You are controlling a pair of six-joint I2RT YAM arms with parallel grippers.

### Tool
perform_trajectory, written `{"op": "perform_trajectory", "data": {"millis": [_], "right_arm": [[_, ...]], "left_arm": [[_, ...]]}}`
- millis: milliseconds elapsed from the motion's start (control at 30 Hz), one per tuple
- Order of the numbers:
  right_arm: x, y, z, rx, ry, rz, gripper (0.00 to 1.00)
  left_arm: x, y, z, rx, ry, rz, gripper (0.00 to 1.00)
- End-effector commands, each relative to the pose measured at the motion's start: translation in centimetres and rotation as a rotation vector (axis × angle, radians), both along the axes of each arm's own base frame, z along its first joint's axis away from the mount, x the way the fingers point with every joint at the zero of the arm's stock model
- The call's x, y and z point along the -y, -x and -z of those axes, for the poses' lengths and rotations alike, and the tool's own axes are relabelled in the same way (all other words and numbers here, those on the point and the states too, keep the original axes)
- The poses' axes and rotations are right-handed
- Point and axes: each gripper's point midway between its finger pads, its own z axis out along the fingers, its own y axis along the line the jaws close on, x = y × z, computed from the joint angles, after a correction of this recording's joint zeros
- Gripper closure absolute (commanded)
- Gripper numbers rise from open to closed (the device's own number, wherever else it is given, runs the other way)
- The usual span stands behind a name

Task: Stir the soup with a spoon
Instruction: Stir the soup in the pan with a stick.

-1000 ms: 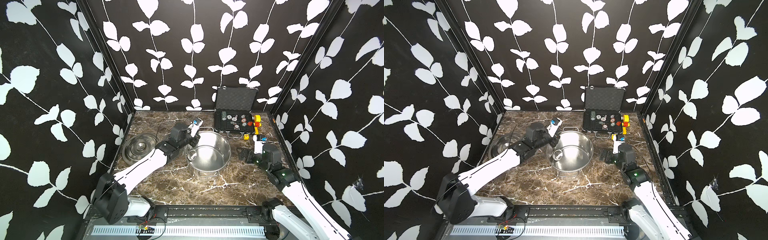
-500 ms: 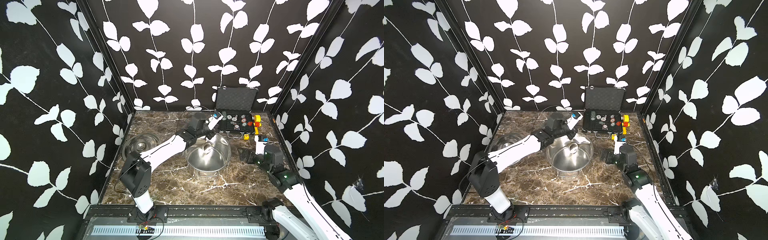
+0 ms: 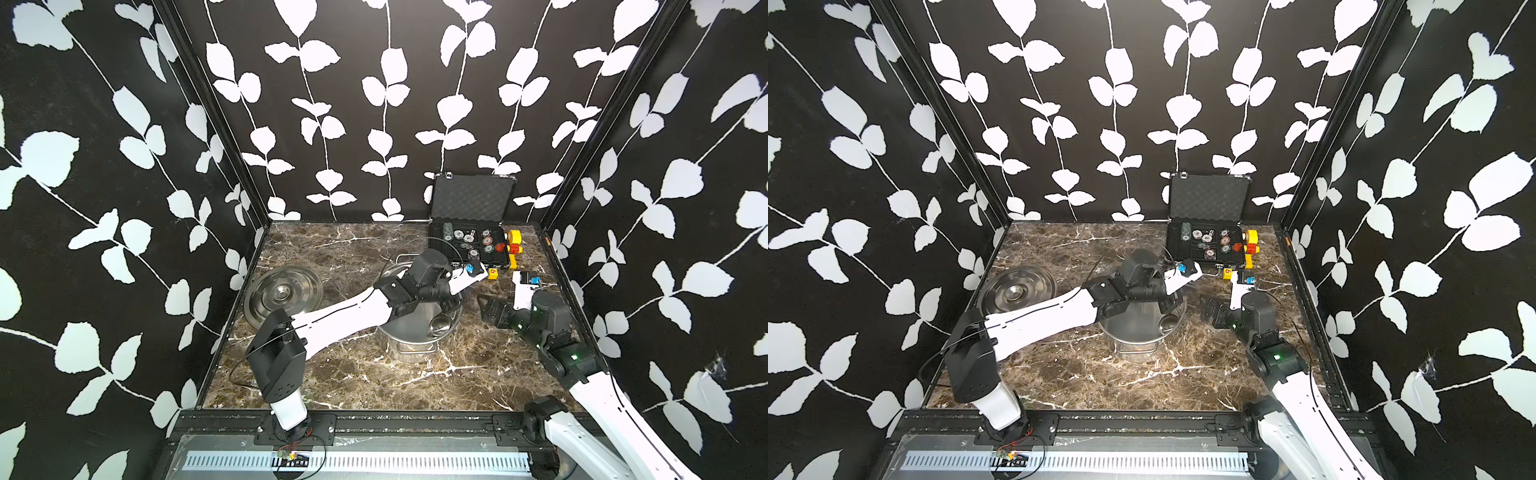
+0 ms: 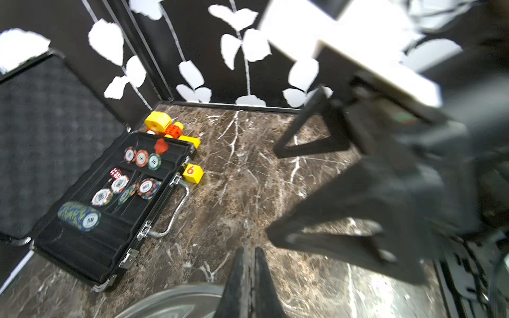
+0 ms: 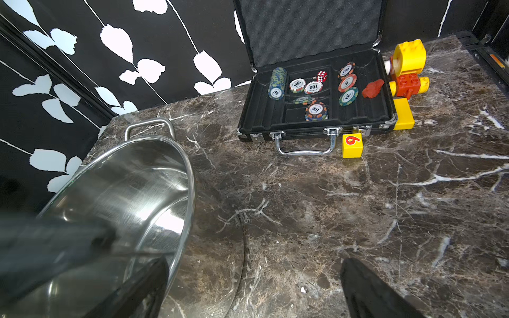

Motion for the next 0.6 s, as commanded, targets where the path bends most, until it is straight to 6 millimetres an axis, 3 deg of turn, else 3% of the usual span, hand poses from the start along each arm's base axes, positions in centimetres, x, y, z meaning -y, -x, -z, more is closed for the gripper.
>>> {"op": "perform_trajectory", "data": {"millis": [0,233,567], "right_arm": [[0.0,-0.2,-0.1,0.016,0.012,0.003,0.0],[0.1,-0.3,-0.3,0.022,0.01,0.009,0.01],[-0.8,-1.1,-0.5,0.008,0.005,-0.023,0.0]], "left_arm": [[-1.6,3.3,-1.6,0.022,0.007,0.056,1.0],[-5.7,4.4,-0.7,0.02,-0.033,-0.019,1.0],[-12.5,2.1,-0.7,0.015,-0.043,-0.227,1.0]]}}
